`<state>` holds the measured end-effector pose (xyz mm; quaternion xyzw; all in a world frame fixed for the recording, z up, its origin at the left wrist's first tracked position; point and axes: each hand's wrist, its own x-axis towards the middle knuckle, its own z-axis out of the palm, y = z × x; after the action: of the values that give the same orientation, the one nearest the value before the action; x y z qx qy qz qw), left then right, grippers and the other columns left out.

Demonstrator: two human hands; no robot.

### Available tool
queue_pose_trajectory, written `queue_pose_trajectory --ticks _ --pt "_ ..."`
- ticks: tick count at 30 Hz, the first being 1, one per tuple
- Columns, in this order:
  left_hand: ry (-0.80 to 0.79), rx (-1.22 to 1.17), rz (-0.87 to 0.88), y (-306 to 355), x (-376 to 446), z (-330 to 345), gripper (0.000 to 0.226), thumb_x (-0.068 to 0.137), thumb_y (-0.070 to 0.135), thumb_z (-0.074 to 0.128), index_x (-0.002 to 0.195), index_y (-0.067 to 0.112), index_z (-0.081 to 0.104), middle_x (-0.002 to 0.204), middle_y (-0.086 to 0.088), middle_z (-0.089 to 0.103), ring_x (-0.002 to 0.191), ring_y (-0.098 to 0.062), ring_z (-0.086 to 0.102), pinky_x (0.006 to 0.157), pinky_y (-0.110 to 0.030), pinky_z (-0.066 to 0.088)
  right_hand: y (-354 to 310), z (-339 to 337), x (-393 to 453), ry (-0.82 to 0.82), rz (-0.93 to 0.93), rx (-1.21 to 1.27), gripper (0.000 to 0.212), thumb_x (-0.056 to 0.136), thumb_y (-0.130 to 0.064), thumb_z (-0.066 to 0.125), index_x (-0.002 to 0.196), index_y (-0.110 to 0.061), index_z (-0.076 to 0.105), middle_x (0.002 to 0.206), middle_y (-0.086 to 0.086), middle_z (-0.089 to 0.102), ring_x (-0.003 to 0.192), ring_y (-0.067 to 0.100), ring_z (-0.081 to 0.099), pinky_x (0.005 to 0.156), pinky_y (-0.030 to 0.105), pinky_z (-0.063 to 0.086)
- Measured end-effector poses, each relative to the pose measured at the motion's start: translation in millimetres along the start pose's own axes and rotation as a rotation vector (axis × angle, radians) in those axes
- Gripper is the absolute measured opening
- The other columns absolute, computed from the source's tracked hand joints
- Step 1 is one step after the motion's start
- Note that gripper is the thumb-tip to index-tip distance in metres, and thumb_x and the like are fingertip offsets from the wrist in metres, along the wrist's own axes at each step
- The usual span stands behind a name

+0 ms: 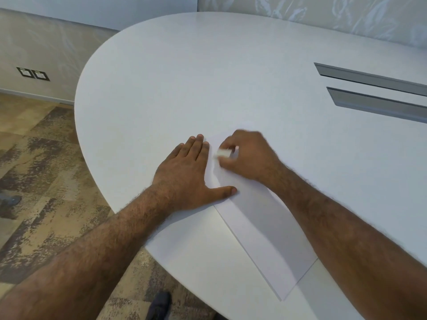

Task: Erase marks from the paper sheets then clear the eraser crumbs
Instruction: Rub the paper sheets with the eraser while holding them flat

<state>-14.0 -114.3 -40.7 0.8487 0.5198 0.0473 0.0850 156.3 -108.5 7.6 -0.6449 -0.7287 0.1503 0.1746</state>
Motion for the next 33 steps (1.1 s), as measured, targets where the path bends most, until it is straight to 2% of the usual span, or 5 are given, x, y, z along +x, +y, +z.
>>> queue_pose_trajectory --ticks 6,17,21,25,33 --pt "0.006 -0.009 0.017 2 -1 2 0.124 0.063 0.101 0.013 0.158 0.024 -0.004 0.166 -0.003 -0.01 0.152 -0.015 -0.011 0.124 -0.036 -0.003 3 -4 -9 -0.116 -0.118 -0.024 0.023 0.075 -0.033 0.072 0.096 -0.024 0.072 0.094 -0.006 0.063 0.081 0.009 0.056 0.075 0.031 0.049" --pt "0.015 0.017 0.011 2 -1 1 0.126 0.063 0.101 0.013 0.158 0.019 -0.002 0.166 -0.002 -0.011 0.152 -0.014 -0.011 0.123 -0.035 -0.004 -5 -4 12 0.021 0.049 -0.09 0.028 0.077 -0.039 0.068 0.101 -0.024 0.071 0.1 -0.006 0.062 0.096 0.015 0.058 0.085 0.036 0.051" --pt "-0.006 -0.007 0.011 3 -1 1 0.127 0.062 0.101 0.013 0.158 0.02 -0.003 0.166 -0.002 -0.012 0.152 -0.014 -0.013 0.123 -0.035 -0.005 -4 1 -4 -0.12 -0.078 -0.051 0.028 0.071 -0.04 0.071 0.094 -0.026 0.073 0.091 -0.012 0.064 0.088 0.011 0.061 0.08 0.036 0.053" --pt "0.007 0.004 0.007 2 0 1 0.127 0.062 0.101 0.012 0.158 0.02 -0.001 0.166 -0.001 -0.011 0.152 -0.014 -0.012 0.123 -0.035 -0.005 -4 -1 5 0.035 0.029 0.007 0.022 0.075 -0.036 0.072 0.094 -0.025 0.073 0.096 -0.006 0.066 0.09 0.013 0.061 0.084 0.036 0.052" --pt "0.003 -0.014 0.01 0 0 2 0.117 0.062 0.101 0.012 0.156 0.034 -0.007 0.166 -0.001 -0.015 0.151 -0.014 -0.016 0.121 -0.034 -0.008 7 -17 -11 -0.075 -0.016 -0.051 0.022 0.075 -0.036 0.073 0.096 -0.029 0.072 0.097 -0.009 0.065 0.091 0.009 0.059 0.081 0.032 0.051"
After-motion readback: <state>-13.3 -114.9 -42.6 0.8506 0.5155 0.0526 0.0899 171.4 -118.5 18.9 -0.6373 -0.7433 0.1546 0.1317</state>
